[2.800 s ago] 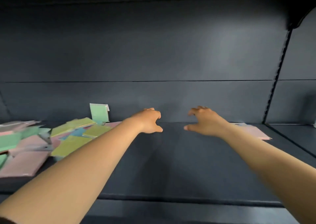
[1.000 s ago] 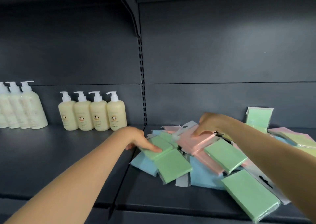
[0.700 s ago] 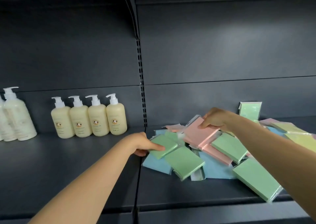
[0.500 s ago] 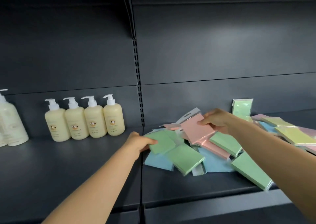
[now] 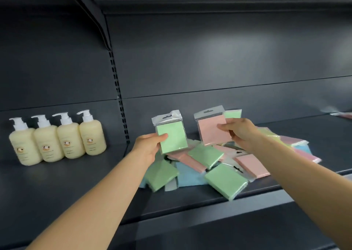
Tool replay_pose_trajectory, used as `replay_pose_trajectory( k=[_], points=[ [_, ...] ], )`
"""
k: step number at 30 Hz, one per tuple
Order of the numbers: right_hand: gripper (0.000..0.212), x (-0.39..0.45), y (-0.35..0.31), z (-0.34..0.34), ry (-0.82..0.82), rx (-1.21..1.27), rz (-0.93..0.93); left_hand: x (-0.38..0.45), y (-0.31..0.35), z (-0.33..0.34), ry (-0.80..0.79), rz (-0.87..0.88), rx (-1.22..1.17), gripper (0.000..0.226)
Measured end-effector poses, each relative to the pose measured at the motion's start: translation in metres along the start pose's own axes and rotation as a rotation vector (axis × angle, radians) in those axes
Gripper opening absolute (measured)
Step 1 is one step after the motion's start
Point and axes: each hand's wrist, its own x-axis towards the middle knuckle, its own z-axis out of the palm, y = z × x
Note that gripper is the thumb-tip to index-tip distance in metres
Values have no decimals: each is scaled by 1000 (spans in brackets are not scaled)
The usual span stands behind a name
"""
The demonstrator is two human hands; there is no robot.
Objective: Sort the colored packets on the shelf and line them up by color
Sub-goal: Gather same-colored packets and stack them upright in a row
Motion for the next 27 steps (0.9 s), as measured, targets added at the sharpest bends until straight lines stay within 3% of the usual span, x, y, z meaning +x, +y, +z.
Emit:
replay_pose_trajectory(
  k=[3, 7, 14, 22, 27],
  points=[
    [38, 3, -8, -50, 24, -33, 2, -13, -14, 48, 19, 8, -66, 11],
    [24, 5, -22, -116, -37, -73, -24, -26, -30, 110, 12, 52, -100, 9],
    [21, 2, -44, -214, -70, -74, -33, -58, -45, 200, 34, 97, -60, 7],
    [29, -29, -60, -274, -99, -7, -75, -109, -59, 254, 4, 105, -49, 10],
    [23, -60, -69, -314, -80, -46, -81, -143, -74, 284, -44, 106, -68, 9]
  ],
)
